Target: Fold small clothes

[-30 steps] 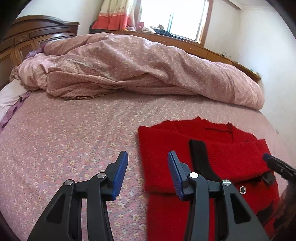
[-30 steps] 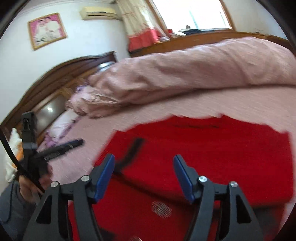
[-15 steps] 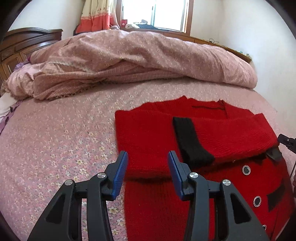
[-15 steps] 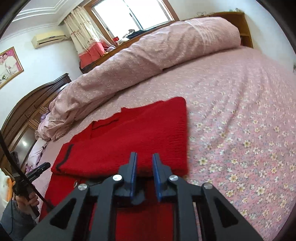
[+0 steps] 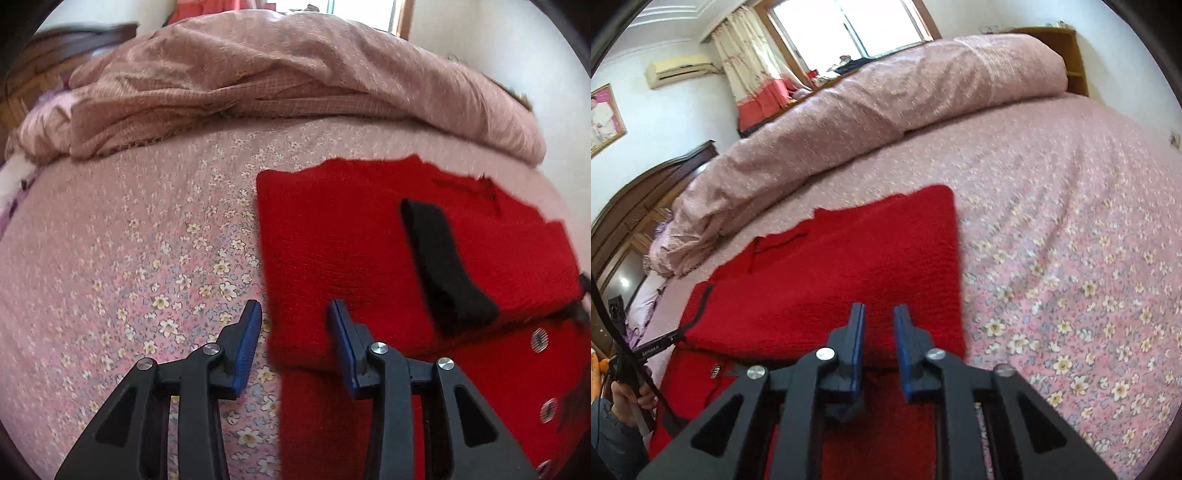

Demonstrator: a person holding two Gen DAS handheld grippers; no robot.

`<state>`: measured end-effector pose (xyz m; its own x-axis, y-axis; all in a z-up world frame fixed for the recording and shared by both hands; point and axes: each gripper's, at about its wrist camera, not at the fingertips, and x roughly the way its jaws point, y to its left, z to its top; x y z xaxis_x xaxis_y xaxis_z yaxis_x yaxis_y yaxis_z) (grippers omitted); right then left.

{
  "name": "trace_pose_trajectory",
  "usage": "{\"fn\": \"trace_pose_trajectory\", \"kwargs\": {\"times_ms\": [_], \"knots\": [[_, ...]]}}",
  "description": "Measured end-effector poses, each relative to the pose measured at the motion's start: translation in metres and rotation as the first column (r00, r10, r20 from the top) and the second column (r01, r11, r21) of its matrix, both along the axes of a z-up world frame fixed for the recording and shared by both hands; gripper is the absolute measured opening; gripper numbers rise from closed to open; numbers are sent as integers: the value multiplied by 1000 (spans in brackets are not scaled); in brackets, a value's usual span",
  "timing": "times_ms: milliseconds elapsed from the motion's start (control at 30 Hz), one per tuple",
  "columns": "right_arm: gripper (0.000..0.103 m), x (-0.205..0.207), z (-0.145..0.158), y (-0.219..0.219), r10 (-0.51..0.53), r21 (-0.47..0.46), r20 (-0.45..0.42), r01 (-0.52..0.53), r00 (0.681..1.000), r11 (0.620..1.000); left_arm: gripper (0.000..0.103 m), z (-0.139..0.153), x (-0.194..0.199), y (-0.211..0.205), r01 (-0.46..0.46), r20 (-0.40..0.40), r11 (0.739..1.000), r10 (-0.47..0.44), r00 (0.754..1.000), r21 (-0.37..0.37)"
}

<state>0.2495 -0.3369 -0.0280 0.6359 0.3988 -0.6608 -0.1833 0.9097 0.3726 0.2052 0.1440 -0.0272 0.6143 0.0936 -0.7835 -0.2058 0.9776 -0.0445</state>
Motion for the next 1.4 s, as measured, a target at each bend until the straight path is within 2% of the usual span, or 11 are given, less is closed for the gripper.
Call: {"fn": "trace_pose_trajectory", "kwargs": {"times_ms": [167,333,467,600,933,1000,1100,1200,1267,1300,1400], "knots": [[0,0,-8,-14,-105,-36,-3,105,994,994,34,-5,-2,-6,-48,10,994,47,999,100],[0,0,-12,-24,-221,-106,-24,217,975,970,35,-5,-5,-2,-113,25,984,110,994,137],[0,-4,-15,-40,-228,-1,-43,228,973,974,32,-5,-8,4,-204,27,961,203,979,186],[4,-10,-15,-45,-191,76,-33,193,981,978,32,-2,-15,16,-193,39,977,190,981,92],[9,-11,-15,-45,-169,93,-42,172,985,981,37,3,-23,29,-199,52,979,201,978,-41],[11,-18,-7,-45,-173,96,-1,172,985,980,37,6,-25,27,-204,56,978,206,977,-50],[11,-26,16,-33,-116,88,108,107,987,990,37,16,-27,21,-192,85,980,195,977,-41],[11,-29,31,-4,-3,-3,165,3,986,1000,37,26,-27,9,-147,119,989,147,982,-8],[11,-32,31,21,83,-187,150,-54,985,981,37,28,-25,-2,-103,115,994,99,988,34],[11,-35,28,30,118,-292,144,-72,983,954,37,28,-25,-4,-92,107,994,85,991,56],[42,-53,17,39,165,-472,133,-84,977,878,37,26,-26,-10,-41,56,990,33,998,134]]}}
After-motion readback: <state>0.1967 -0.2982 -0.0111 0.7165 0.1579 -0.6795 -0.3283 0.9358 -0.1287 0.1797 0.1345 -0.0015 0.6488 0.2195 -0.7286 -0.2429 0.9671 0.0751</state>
